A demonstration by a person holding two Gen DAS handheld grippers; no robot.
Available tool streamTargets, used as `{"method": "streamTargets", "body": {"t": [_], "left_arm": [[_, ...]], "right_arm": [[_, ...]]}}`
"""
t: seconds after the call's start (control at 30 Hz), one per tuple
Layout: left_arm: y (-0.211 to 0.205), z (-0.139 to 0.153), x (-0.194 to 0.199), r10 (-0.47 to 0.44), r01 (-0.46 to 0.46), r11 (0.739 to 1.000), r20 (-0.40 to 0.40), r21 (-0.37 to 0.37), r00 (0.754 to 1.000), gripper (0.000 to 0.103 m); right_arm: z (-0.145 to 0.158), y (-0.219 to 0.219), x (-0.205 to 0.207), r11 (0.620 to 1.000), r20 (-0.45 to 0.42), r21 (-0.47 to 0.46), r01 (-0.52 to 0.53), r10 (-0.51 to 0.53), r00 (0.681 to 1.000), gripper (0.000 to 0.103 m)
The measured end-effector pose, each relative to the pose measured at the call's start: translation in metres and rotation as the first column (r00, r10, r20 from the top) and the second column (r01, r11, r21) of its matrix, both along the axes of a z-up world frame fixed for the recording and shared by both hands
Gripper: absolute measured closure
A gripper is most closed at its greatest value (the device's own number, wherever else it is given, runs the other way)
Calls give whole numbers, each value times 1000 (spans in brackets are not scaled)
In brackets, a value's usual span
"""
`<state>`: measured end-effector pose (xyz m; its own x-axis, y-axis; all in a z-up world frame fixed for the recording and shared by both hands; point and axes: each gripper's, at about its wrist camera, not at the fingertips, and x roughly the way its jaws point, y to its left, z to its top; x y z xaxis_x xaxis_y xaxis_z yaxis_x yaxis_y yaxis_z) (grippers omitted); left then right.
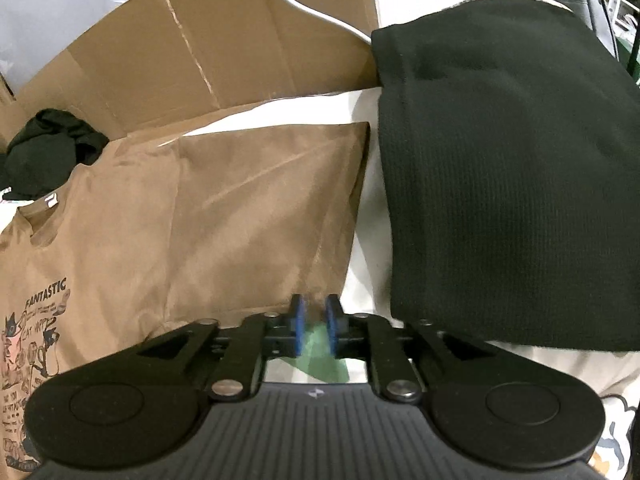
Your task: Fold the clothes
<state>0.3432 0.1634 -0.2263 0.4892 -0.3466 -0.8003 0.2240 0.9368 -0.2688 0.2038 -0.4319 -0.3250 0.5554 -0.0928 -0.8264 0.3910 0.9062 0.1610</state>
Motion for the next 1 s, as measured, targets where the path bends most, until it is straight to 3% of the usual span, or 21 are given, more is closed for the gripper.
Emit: {"method": "streamTargets", "body": {"t": [0.1,0.23,0.3,0.33,0.37,0.7,0.8,0.93,1.0], "left_arm": [[24,-1,-4,34,-34,999,-13,9,999,34],[55,-1,-9,82,-82,996,-21,25,996,34],[67,-1,-12,103,-102,994,-24,30,994,34],[74,-1,-14,115,-114,993,-25,31,993,34],[79,0,-15,124,-123,992,-24,32,992,34],[107,22,-32,179,-178,983,-17,52,984,34],[115,41,-33,213,-213,977,-20,8,977,34],[126,80,-37,246,-246,969,-5,27,969,32],[130,103,-44,271,-271,962,6,35,963,31]], "right_arm": [[-4,1,9,1000,-17,-10,2,-2,1000,76],[-12,2,16,1000,-20,18,5,-4,1000,76],[-17,1,18,999,-38,34,7,-5,999,80],[-20,0,18,999,-45,34,8,-6,999,91],[-22,-1,17,999,-50,34,8,-6,999,92],[-21,1,1,999,-64,-42,-28,26,998,94],[-18,-4,-1,999,-79,-41,2,-5,997,88],[-4,-7,-14,1000,-48,30,-11,12,999,56],[11,-8,-24,998,-11,47,-28,29,1000,56]]}}
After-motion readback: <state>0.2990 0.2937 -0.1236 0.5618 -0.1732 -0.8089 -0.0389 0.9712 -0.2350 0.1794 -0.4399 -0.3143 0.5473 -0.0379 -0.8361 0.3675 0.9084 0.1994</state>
